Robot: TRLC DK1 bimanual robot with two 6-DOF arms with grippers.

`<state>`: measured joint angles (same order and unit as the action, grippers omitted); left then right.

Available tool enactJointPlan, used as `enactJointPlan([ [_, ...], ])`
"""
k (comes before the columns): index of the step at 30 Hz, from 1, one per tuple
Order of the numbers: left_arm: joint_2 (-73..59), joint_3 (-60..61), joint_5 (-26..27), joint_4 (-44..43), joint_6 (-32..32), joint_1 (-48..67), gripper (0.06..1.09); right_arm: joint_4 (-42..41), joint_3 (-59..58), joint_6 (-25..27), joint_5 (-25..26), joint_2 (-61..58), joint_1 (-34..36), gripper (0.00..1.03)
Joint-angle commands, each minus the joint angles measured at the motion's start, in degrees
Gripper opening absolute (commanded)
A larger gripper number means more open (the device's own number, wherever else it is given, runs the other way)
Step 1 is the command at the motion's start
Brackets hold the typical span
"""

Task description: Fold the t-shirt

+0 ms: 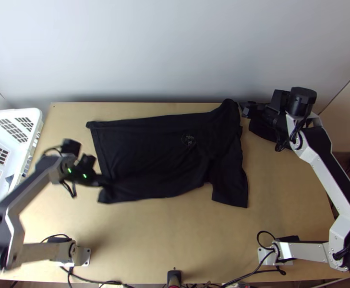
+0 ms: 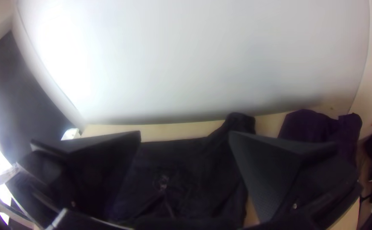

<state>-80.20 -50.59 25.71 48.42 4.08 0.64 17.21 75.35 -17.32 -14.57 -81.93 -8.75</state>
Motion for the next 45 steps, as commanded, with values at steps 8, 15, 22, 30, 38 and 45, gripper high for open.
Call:
enactJointPlan([
  [8,-22.45,-20.34,0.13,5.54,15.7,-19.8,0.1,-0.51,-3.55,1.68,-0.02,-0.77,-1.35,0.96],
  [15,-20.17,-19.29,0.3,6.51,13.77,-18.22,0.1,5.02,-10.22,5.46,-14.17,-5.52,4.27,0.96],
  [22,-21.31,-22.89,0.3,4.31,10.43,-18.93,0.1,32.45,-4.07,21.45,-27.0,-12.46,8.4,0.96],
  [30,-20.87,-23.77,0.39,4.05,7.61,-18.49,0.1,50.2,-2.14,39.12,-27.09,-14.66,13.06,0.96],
  [38,-25.18,-30.1,0.3,1.94,-0.12,-19.01,0.1,50.73,-3.55,47.91,-27.0,-21.69,13.76,0.96],
  [45,-25.88,-31.06,0.3,0.97,-3.46,-17.52,0.1,48.44,-2.75,48.35,-26.65,-27.67,9.19,0.96],
])
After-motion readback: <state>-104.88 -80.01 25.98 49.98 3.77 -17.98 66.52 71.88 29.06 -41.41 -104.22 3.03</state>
